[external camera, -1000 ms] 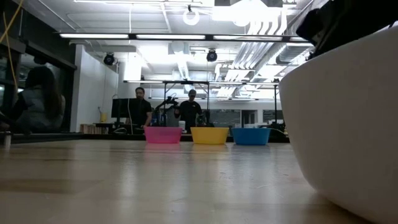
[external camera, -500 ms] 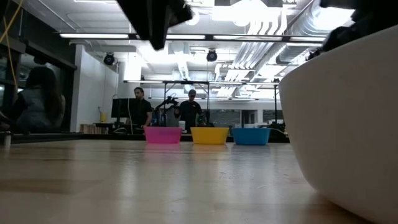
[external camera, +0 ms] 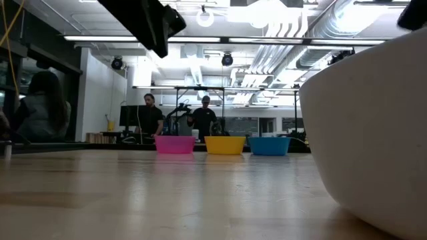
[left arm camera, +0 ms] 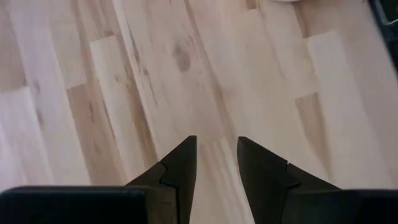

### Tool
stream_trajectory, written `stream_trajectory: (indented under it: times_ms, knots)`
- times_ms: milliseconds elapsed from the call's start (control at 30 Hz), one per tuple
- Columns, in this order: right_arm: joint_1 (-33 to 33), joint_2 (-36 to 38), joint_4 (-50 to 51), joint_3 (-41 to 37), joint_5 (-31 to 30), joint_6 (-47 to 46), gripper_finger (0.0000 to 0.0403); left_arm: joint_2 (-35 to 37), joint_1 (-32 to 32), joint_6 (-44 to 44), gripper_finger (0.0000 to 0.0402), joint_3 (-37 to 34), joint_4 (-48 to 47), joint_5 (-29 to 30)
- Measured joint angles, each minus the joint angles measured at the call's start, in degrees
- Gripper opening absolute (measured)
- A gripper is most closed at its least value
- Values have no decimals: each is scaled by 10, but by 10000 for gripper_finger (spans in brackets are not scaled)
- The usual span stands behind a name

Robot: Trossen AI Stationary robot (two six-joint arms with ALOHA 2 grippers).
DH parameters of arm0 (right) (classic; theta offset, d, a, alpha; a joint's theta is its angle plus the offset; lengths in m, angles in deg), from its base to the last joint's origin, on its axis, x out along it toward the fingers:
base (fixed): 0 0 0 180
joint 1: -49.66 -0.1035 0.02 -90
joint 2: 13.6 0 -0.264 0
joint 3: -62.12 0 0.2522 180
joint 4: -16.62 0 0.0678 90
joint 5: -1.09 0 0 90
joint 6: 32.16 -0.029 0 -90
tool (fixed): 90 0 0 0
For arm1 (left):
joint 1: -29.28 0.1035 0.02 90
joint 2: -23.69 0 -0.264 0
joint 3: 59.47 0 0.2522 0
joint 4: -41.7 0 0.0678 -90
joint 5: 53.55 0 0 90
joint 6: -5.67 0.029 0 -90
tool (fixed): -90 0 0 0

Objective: Nest bowls inside each other
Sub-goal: Stack the red bowl on the violet bowl

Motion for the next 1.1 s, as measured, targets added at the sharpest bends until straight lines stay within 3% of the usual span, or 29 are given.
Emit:
stream_trajectory:
  times_ms: [267, 700, 800, 900, 1100]
  knots:
    - [-40, 54, -15, 0, -102, -6, 20, -25, 44, 11, 116, 0, -12, 28]
    - [-44, 61, -19, 0, -76, 0, 20, -43, 52, -98, 116, 0, 16, 30]
    - [-44, 61, -19, 0, -71, 0, 20, -42, 63, -89, 116, -1, -20, 70]
    - [-44, 61, -19, 0, -72, 0, 20, -42, 97, -61, 116, -25, -24, 97]
    - [-44, 61, -19, 0, -71, 1, 20, -38, 219, 18, 116, -98, 28, 68]
